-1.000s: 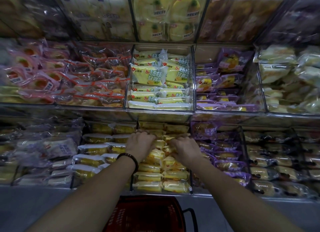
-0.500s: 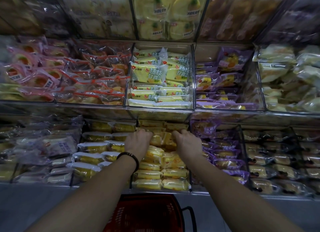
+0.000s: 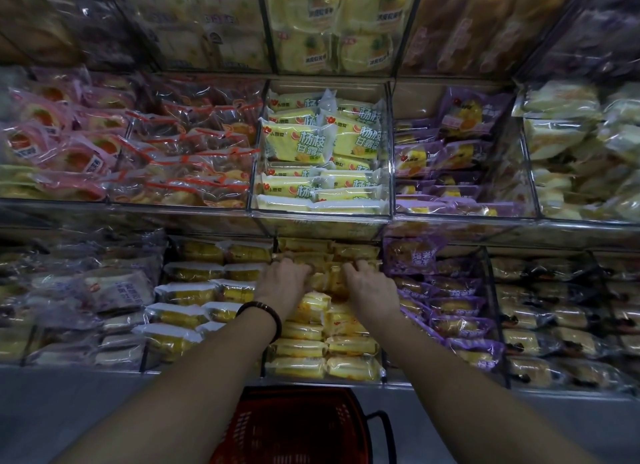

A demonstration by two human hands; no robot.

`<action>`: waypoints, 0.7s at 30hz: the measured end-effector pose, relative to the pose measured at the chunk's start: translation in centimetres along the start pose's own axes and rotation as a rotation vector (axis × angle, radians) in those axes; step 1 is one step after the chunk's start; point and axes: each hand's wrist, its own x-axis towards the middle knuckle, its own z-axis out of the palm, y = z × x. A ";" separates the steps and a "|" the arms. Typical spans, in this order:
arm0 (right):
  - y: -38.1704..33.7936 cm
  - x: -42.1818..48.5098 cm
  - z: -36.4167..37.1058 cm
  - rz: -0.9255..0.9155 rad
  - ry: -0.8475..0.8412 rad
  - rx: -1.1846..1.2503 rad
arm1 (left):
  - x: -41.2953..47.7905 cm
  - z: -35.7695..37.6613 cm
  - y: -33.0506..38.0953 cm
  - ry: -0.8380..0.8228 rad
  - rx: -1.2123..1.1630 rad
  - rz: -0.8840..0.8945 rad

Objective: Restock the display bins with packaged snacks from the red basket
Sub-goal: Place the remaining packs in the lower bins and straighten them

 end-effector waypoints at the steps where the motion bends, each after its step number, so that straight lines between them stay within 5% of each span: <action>1: 0.2 0.0 -0.1 0.006 0.008 0.004 | 0.0 -0.1 0.0 -0.003 0.005 0.002; 21: 0.3 1.2 2.7 0.002 -0.038 0.079 | 0.7 1.2 1.7 0.096 -0.030 -0.145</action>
